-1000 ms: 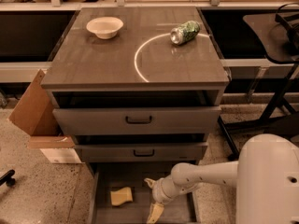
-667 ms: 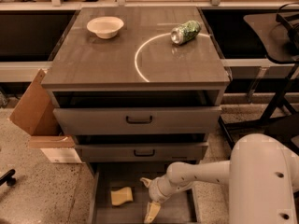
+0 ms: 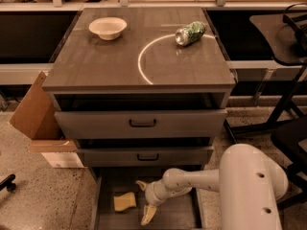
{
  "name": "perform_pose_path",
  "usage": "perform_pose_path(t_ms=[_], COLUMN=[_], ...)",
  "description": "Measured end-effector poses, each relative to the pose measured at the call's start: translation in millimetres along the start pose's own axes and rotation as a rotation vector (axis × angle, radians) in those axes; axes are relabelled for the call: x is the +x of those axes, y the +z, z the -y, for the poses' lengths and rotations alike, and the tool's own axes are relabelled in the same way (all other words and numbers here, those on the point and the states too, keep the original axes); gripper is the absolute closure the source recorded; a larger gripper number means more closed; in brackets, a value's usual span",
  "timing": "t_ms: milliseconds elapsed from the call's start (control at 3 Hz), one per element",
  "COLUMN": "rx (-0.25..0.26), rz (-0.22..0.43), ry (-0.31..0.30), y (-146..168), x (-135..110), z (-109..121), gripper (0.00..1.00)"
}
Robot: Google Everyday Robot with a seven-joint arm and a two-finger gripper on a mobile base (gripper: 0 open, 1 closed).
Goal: Pick sponge from bottom drawer and place on counter
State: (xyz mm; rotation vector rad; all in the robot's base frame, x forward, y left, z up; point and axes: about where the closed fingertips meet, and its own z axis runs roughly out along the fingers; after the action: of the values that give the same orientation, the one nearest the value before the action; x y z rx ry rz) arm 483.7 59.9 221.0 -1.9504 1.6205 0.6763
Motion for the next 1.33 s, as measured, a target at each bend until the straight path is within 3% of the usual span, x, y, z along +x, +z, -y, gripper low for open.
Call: perform_pose_path(t_ms=[333, 1333], rx=[0.014, -0.052], rz=[0.024, 0.07], ry=[-0.016, -0.005], y=[30.4, 115.1], x=[8.2, 21.0], z=[12.8, 34.0], gripper=[0.0, 0.0])
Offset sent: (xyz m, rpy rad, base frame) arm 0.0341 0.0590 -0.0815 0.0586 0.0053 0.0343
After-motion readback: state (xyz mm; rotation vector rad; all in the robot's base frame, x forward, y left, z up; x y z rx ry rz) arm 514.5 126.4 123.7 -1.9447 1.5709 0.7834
